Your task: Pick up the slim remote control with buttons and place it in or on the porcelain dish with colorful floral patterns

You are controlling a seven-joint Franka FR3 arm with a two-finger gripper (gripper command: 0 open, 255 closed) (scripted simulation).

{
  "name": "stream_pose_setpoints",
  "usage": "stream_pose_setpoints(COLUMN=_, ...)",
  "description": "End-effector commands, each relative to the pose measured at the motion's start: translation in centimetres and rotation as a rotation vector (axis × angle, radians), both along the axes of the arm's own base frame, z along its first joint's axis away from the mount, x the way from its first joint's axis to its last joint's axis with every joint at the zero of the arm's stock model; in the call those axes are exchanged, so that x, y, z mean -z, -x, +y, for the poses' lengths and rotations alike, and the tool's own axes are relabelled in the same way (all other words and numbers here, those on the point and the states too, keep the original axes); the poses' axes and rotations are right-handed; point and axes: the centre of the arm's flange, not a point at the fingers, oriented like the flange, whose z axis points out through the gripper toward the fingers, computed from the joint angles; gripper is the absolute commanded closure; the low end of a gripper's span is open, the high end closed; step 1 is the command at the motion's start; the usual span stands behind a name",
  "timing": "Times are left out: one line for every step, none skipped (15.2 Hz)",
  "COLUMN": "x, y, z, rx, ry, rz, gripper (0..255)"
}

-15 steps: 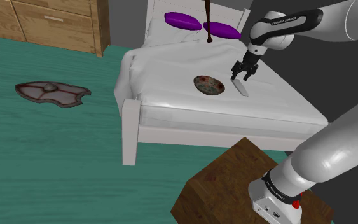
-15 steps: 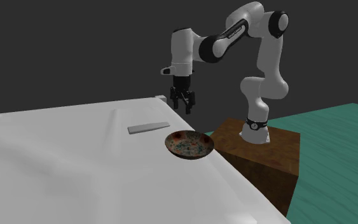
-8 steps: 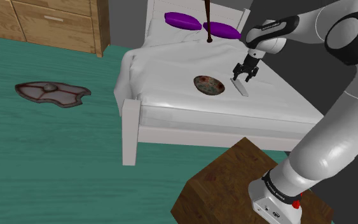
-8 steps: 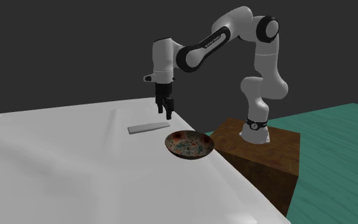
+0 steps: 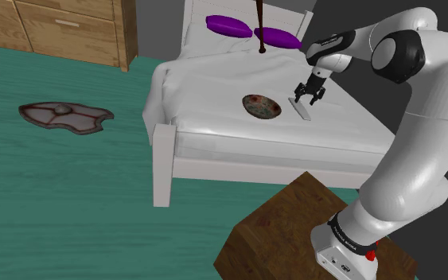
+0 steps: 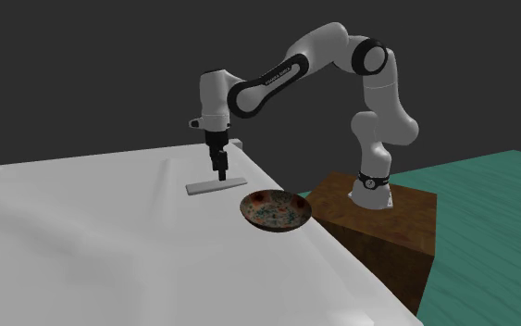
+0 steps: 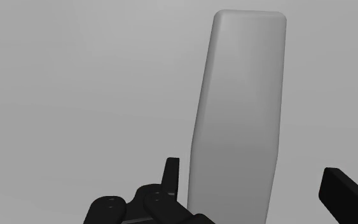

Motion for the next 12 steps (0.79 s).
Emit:
stream_pose_setpoints(x=1.0, y=-0.1, z=-0.4, rx=0.005, ry=0.000, rz=0.000, gripper=0)
stream_pose_setpoints(x=1.5, y=-0.1, z=-0.4, rx=0.005, ry=0.000, rz=0.000, gripper=0)
stream_pose_setpoints(x=2.0, y=-0.1, z=-0.4, rx=0.005, ry=0.000, rz=0.000, gripper=0)
stream_pose_setpoints(x=2.5, y=-0.1, z=-0.4, rx=0.005, ry=0.000, rz=0.000, gripper=0)
stream_pose_setpoints(x=3.1, y=-0.1, z=-0.4, rx=0.005, ry=0.000, rz=0.000, gripper=0)
stream_pose_setpoints(x=3.9, y=-0.1, z=-0.4, rx=0.005, ry=0.000, rz=0.000, gripper=0)
stream_pose_setpoints(x=3.9, y=-0.1, z=-0.4, rx=0.005, ry=0.000, rz=0.000, gripper=0)
stream_pose_setpoints(x=3.9, y=-0.1, z=-0.4, rx=0.005, ry=0.000, rz=0.000, gripper=0)
stream_pose_setpoints(x=3.9, y=-0.1, z=-0.4, rx=0.005, ry=0.000, rz=0.000, gripper=0)
stream_pose_setpoints(x=3.9, y=-0.1, z=-0.4, rx=0.005, ry=0.000, rz=0.000, gripper=0)
stream_pose_setpoints(x=3.9, y=-0.1, z=-0.4, rx=0.005, ry=0.000, rz=0.000, gripper=0)
stream_pose_setpoints(x=3.9, y=-0.1, z=-0.4, rx=0.005, ry=0.000, rz=0.000, gripper=0)
